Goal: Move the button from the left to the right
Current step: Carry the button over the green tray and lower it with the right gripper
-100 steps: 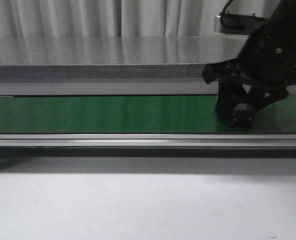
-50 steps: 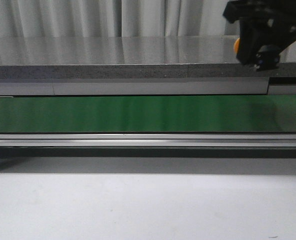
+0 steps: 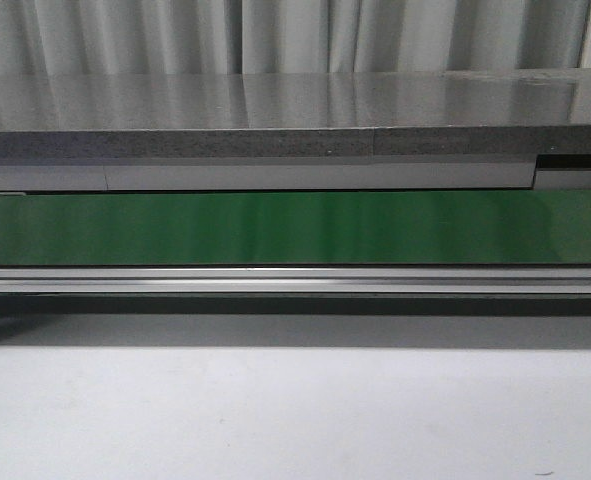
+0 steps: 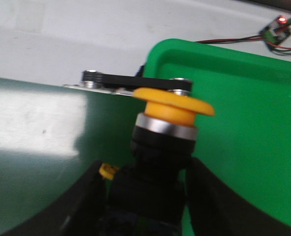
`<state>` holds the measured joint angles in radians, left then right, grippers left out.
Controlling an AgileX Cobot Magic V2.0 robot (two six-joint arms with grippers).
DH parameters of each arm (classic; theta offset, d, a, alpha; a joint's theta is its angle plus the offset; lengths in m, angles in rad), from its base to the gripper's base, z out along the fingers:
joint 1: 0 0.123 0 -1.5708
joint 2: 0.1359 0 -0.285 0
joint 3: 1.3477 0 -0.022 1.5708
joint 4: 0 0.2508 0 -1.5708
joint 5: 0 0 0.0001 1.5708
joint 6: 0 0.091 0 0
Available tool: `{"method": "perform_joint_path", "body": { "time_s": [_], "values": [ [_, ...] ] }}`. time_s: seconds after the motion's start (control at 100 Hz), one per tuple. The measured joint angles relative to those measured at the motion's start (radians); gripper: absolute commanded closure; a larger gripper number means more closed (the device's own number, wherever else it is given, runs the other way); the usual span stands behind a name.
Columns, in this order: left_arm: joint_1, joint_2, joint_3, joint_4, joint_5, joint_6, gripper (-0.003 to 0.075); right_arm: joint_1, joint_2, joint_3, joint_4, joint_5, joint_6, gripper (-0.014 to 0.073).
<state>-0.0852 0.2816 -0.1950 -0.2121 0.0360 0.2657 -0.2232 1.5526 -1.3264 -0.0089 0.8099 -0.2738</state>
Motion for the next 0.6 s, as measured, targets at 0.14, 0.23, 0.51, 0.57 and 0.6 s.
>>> {"method": "perform_joint_path", "body": {
  "time_s": [0.14, 0.23, 0.51, 0.57, 0.6],
  "values": [
    [0.000, 0.000, 0.000, 0.000, 0.000, 0.000, 0.0715, -0.087, 0.025, 0.000, -0.002, -0.037, -0.045, 0.0335],
    [0.000, 0.000, 0.000, 0.000, 0.000, 0.000, 0.0715, -0.127, 0.068, 0.000, -0.002, -0.043, -0.070, 0.0335],
    [0.000, 0.000, 0.000, 0.000, 0.000, 0.000, 0.0715, -0.214, 0.226, 0.000, 0.009, -0.060, -0.079, 0.0335],
    [0.000, 0.000, 0.000, 0.000, 0.000, 0.000, 0.0715, -0.225, 0.248, 0.000, 0.009, -0.062, -0.079, 0.0335],
    [0.000, 0.000, 0.000, 0.000, 0.000, 0.000, 0.0715, -0.230, 0.259, 0.000, 0.009, -0.064, -0.079, 0.0335]
  ]
}}
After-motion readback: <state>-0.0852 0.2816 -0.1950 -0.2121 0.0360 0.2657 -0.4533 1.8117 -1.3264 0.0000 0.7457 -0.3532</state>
